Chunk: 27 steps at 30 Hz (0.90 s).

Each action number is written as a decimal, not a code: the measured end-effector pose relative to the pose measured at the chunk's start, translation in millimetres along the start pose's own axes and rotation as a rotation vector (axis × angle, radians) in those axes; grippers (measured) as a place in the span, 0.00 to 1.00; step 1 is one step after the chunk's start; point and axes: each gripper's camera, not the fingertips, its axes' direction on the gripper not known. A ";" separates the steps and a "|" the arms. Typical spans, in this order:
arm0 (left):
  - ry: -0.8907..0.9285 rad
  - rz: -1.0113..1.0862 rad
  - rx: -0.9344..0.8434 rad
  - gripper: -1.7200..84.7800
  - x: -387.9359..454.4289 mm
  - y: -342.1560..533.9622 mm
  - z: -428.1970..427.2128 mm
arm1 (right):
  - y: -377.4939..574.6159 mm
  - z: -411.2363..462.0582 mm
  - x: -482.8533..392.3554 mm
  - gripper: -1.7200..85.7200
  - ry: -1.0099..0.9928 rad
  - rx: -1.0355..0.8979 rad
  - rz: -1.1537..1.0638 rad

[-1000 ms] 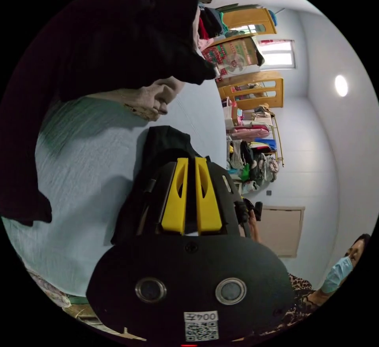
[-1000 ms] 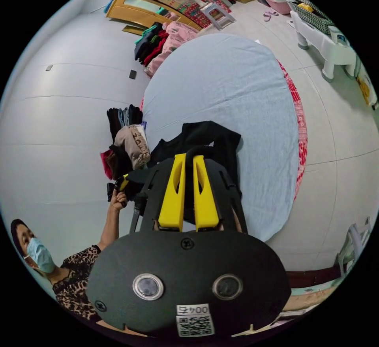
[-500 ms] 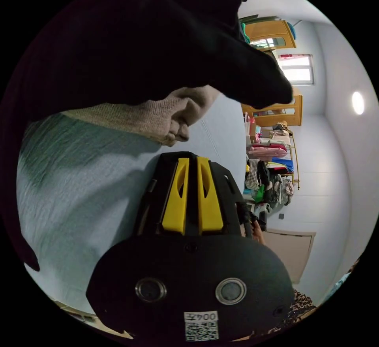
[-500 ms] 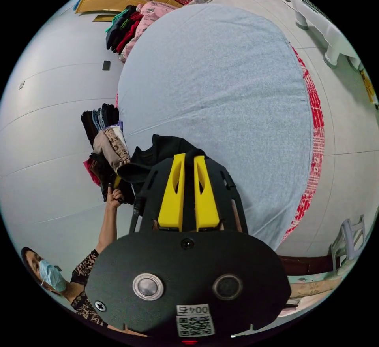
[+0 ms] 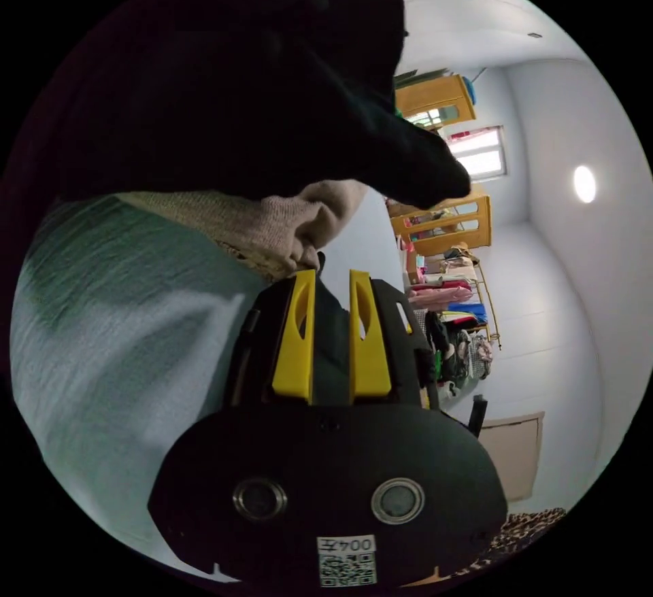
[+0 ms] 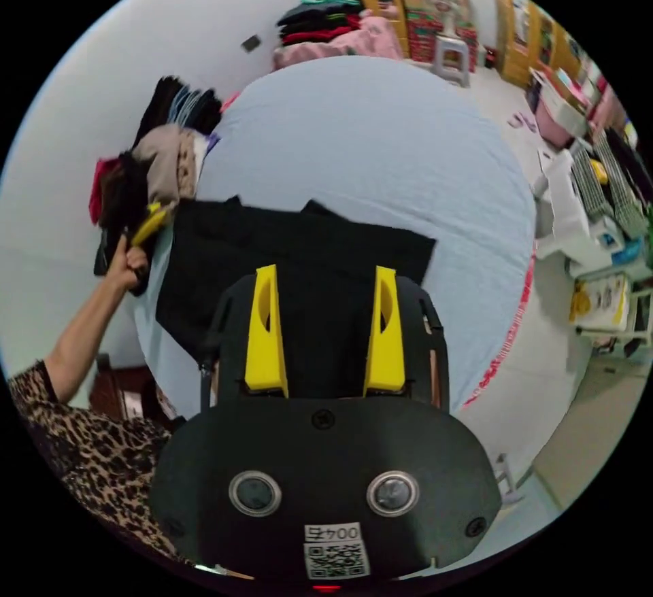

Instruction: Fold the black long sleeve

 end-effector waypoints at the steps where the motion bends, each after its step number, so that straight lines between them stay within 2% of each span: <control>1: -0.018 0.040 0.001 0.10 6.2 5.6 -2.7 | 4.8 7.9 -33.0 0.26 0.037 -0.001 -0.055; 3: -0.050 0.116 -0.014 0.10 15.6 16.1 -8.0 | 12.7 21.7 -75.9 0.26 0.087 0.000 -0.125; 8: -0.160 0.319 -0.080 0.09 23.8 72.1 -36.2 | 17.2 67.5 -148.1 0.29 0.168 -0.250 -0.137; 11: -0.269 0.404 -0.125 0.09 16.3 114.3 -54.4 | 2.0 62.8 -179.7 0.29 0.294 -0.254 -0.167; 14: -0.353 0.484 -0.205 0.09 7.0 153.6 -64.0 | -32.6 59.2 -199.2 0.28 0.312 -0.384 -0.154; 20: -0.398 0.558 -0.318 0.10 -6.1 201.4 -62.5 | -87.2 54.4 -231.4 0.28 0.318 -0.612 -0.193; 27: -0.391 0.638 -0.341 0.11 -2.7 213.1 -42.7 | -108.1 35.3 -260.6 0.28 0.314 -0.554 -0.208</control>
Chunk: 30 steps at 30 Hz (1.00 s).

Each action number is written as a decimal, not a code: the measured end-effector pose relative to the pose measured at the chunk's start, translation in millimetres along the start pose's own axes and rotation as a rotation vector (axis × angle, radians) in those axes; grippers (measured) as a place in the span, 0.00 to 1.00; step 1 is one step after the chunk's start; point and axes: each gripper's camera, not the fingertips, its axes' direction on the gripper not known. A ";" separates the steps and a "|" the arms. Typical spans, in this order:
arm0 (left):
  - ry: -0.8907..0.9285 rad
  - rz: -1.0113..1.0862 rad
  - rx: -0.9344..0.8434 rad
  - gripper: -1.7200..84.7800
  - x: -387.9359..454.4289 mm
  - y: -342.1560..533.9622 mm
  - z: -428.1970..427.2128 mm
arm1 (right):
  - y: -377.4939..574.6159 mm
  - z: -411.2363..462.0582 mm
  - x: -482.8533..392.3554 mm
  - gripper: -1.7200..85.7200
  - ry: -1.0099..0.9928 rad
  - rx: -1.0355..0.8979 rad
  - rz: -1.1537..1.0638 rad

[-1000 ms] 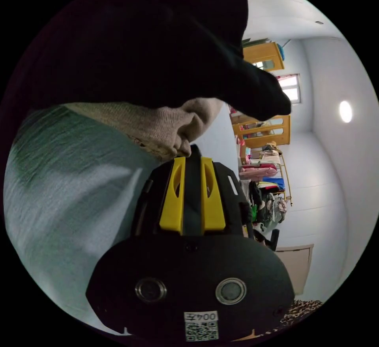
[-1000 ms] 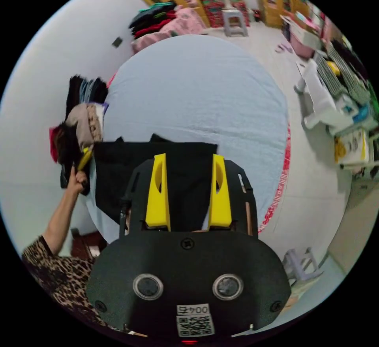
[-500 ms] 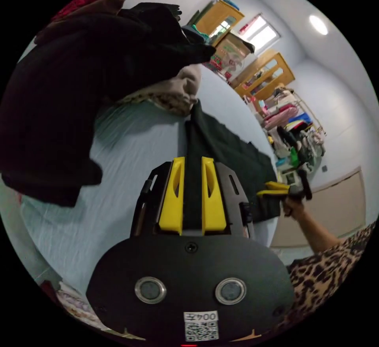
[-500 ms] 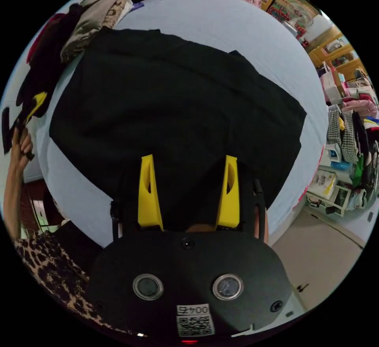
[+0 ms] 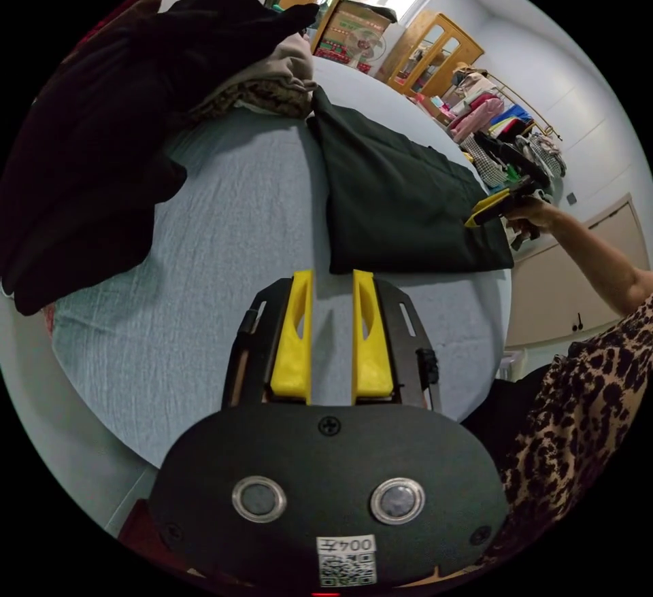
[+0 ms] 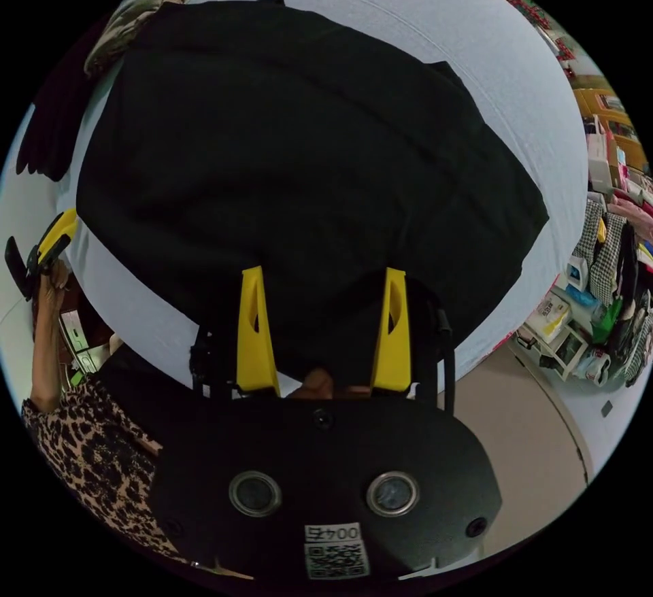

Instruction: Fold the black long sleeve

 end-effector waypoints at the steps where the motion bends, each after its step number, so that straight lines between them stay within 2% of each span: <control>1: 0.011 0.003 0.005 0.11 1.1 -1.1 3.0 | -3.2 -5.4 -4.1 0.28 0.007 -0.003 0.005; 9: 0.062 0.002 0.037 0.12 14.6 -12.8 18.7 | -30.6 -34.8 -19.5 0.28 0.003 -0.088 -0.011; 13: 0.094 -0.016 0.041 0.08 21.0 -22.4 27.5 | -40.5 -45.2 -27.9 0.28 0.007 -0.108 -0.008; 16: -0.009 -0.028 0.026 0.06 27.0 -27.5 22.0 | -43.2 -51.0 -30.9 0.28 -0.003 -0.104 -0.013; 19: -0.028 -0.052 -0.007 0.05 25.6 -24.1 28.1 | -46.1 -54.3 -35.9 0.28 -0.001 -0.105 -0.017; 20: -0.025 -0.059 -0.045 0.04 23.6 -20.4 39.4 | -47.6 -54.9 -38.5 0.28 0.003 -0.108 -0.019; 22: 0.040 -0.094 0.021 0.04 16.9 -16.2 41.6 | -49.3 -55.7 -41.2 0.28 0.004 -0.112 -0.018; 25: 0.068 -0.119 -0.036 0.05 16.7 -26.4 40.5 | -49.1 -55.9 -44.8 0.28 0.003 -0.106 -0.021; 27: -0.026 -0.118 0.006 0.05 23.3 -31.7 22.1 | -47.8 -55.3 -46.8 0.29 0.002 -0.096 -0.022; 30: -0.117 -0.021 0.165 0.08 50.3 -55.9 -11.9 | -44.7 -52.7 -50.8 0.29 0.006 -0.073 -0.019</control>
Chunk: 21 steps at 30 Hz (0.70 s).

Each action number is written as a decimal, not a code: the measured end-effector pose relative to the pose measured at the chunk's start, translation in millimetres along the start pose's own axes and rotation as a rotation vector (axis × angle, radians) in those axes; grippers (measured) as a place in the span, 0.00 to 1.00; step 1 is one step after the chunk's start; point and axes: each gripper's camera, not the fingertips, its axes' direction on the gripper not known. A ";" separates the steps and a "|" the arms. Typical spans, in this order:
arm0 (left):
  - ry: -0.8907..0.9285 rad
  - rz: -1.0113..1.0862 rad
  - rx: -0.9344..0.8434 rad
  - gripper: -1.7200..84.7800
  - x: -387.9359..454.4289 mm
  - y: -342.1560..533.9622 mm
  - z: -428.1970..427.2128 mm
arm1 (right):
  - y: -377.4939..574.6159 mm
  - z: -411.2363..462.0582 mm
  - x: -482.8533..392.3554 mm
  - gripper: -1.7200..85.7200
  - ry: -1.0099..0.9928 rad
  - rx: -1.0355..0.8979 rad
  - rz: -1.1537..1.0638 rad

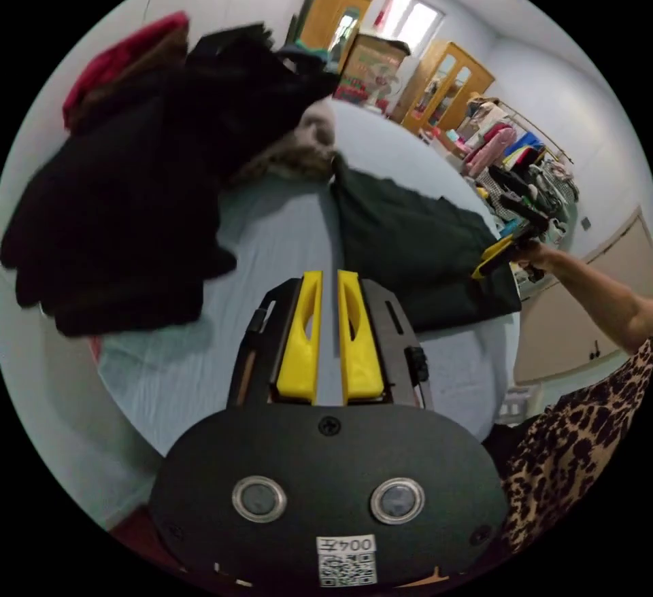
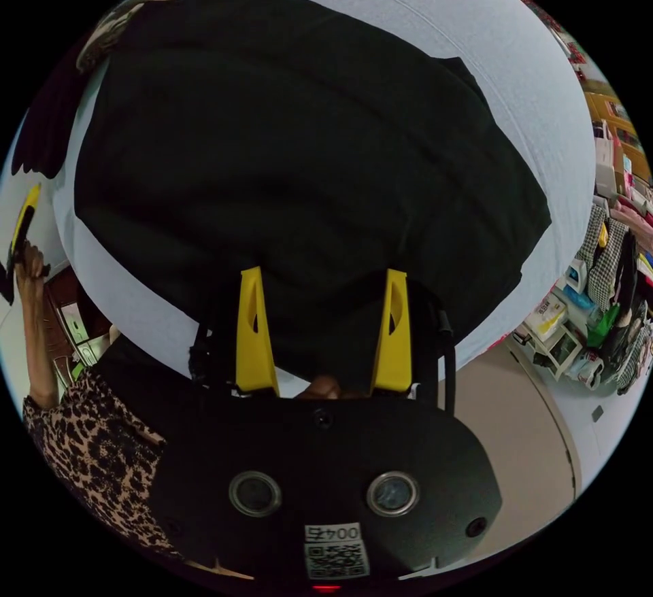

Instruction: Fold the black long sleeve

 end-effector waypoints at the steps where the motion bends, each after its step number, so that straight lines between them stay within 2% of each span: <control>1: -0.006 0.069 0.038 0.10 17.8 -19.0 0.3 | 1.3 1.5 -1.1 0.29 0.000 0.008 -0.001; 6: -0.012 0.293 0.034 0.14 89.7 -102.8 62.6 | 8.6 10.0 -5.4 0.28 -0.001 0.042 -0.001; 10: -0.139 0.361 -0.140 0.16 111.8 -157.4 144.2 | 17.0 20.7 -8.5 0.29 -0.001 0.082 -0.001; 13: -0.144 0.301 -0.286 0.16 101.0 -172.3 189.4 | 21.7 30.0 -9.9 0.29 -0.004 0.097 0.002; 16: -0.138 0.268 -0.197 0.16 97.5 -173.3 194.9 | 25.3 39.9 -11.4 0.29 -0.004 0.109 0.009; 21: -0.156 0.243 -0.173 0.15 102.1 -176.2 206.0 | 35.4 58.0 -13.4 0.28 -0.002 0.144 0.001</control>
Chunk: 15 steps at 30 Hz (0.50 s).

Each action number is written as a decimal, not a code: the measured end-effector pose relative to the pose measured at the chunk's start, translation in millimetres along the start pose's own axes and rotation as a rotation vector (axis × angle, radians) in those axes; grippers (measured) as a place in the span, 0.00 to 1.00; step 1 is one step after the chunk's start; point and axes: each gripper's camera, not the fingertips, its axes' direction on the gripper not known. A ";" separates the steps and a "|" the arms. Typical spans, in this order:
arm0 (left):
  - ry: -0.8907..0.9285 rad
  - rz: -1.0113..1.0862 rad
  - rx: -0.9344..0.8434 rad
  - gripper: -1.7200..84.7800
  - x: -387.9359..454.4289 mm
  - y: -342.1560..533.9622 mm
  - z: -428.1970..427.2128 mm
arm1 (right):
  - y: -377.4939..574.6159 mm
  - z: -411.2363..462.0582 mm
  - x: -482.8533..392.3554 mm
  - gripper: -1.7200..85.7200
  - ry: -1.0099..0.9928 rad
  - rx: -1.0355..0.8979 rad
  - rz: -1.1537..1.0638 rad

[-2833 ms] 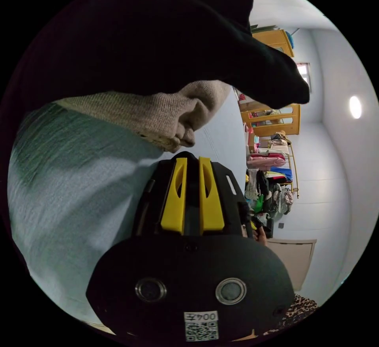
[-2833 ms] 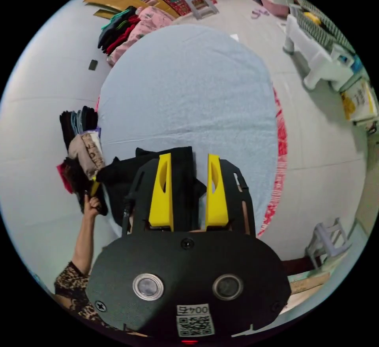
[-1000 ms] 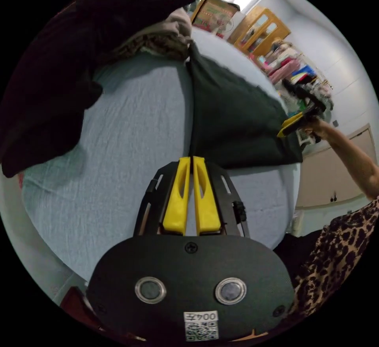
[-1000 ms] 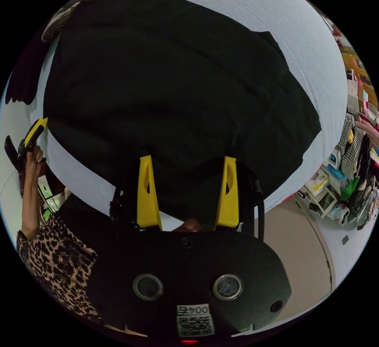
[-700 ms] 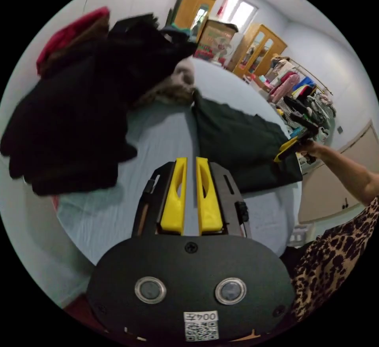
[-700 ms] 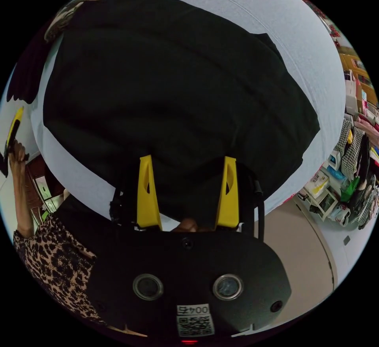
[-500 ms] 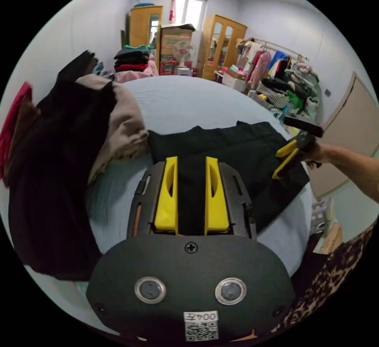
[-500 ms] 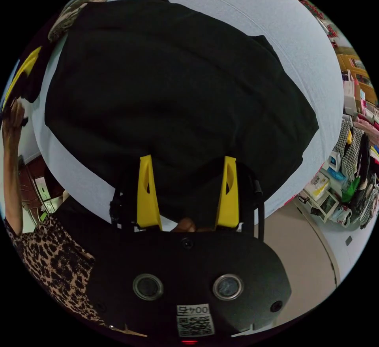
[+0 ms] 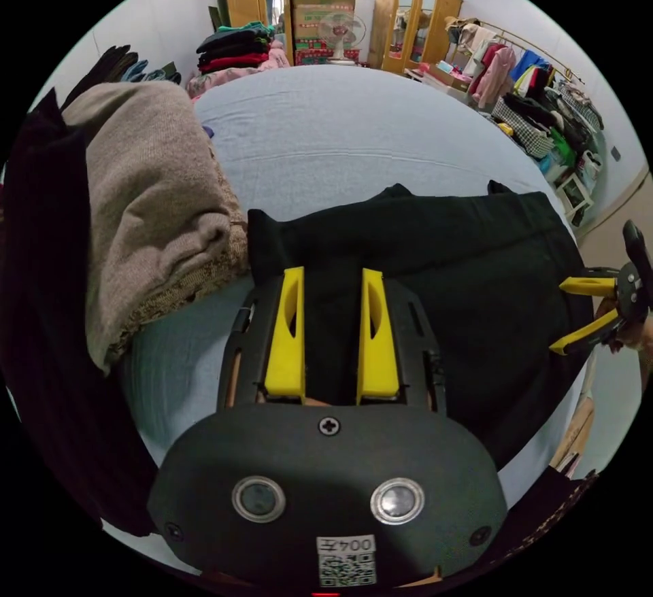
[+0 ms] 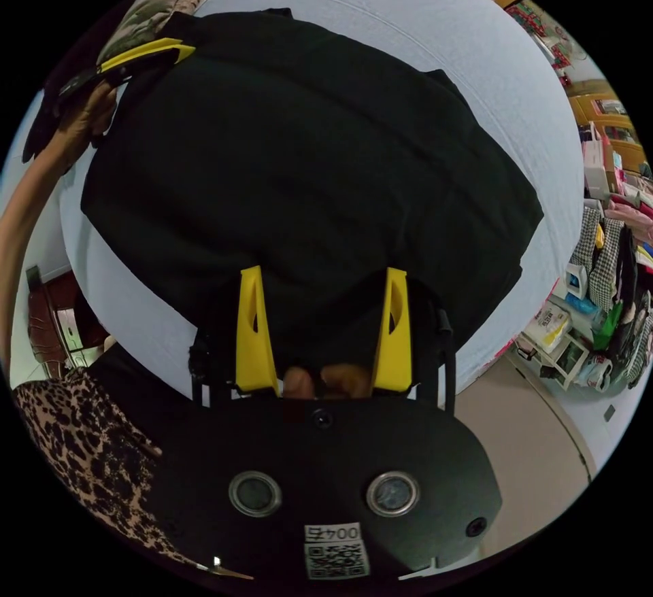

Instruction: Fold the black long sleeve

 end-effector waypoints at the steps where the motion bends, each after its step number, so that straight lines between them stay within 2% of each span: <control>1: -0.008 0.010 0.004 0.15 1.8 -1.6 2.1 | 3.6 4.6 -0.2 0.28 0.000 0.010 -0.009; 15: -0.023 0.007 0.023 0.16 6.9 -21.5 24.2 | 30.5 65.4 5.0 0.28 -0.017 0.030 0.035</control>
